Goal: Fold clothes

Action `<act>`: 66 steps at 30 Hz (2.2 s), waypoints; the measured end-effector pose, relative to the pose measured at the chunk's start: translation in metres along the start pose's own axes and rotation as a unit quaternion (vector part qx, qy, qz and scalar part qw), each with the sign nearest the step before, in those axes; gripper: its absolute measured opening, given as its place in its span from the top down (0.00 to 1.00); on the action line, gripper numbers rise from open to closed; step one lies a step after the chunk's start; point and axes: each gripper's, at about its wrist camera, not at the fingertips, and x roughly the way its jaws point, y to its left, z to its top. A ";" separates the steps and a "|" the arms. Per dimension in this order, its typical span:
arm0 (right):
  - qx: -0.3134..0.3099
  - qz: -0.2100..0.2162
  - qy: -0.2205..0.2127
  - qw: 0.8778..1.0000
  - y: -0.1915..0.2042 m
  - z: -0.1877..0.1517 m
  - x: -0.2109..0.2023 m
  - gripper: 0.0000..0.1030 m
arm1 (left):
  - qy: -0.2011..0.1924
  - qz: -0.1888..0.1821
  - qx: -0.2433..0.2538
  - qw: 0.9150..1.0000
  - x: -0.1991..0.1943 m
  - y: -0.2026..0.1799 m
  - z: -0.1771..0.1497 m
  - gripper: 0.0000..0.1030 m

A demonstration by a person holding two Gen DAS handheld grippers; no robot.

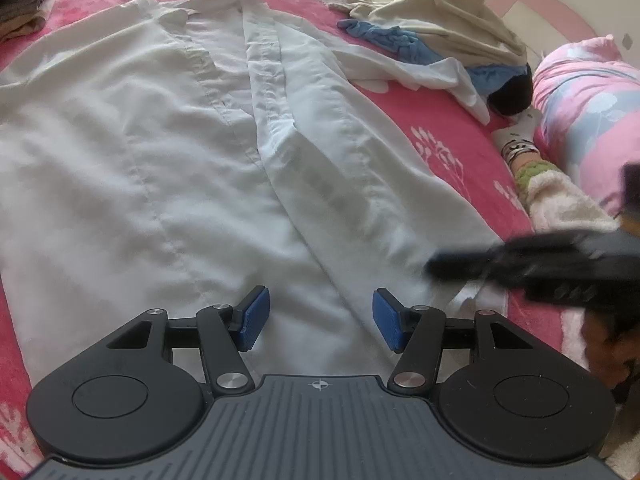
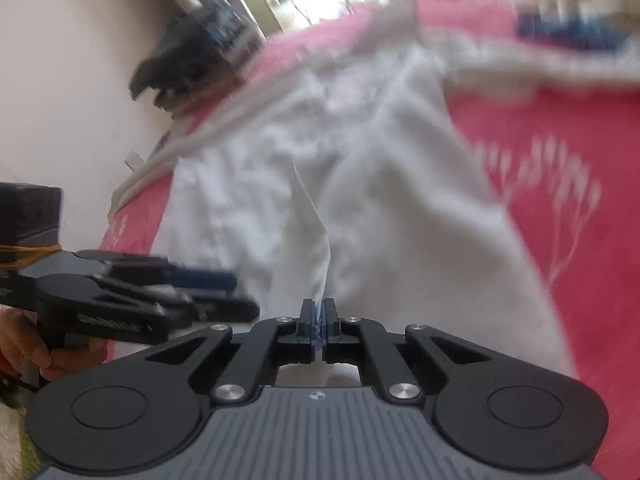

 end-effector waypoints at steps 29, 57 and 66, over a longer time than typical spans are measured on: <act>0.126 0.040 0.073 0.989 -0.046 -0.003 -0.021 0.81 | -0.018 -0.035 0.041 0.998 -0.015 -0.019 0.006 0.45; -0.051 0.068 -0.011 0.996 0.015 -0.009 0.012 0.91 | 0.011 -0.154 -0.222 0.963 0.002 0.036 0.030 0.45; -0.141 0.082 0.004 0.987 0.065 -0.021 0.032 0.91 | 0.065 -0.144 -0.258 0.953 0.023 0.048 0.023 0.51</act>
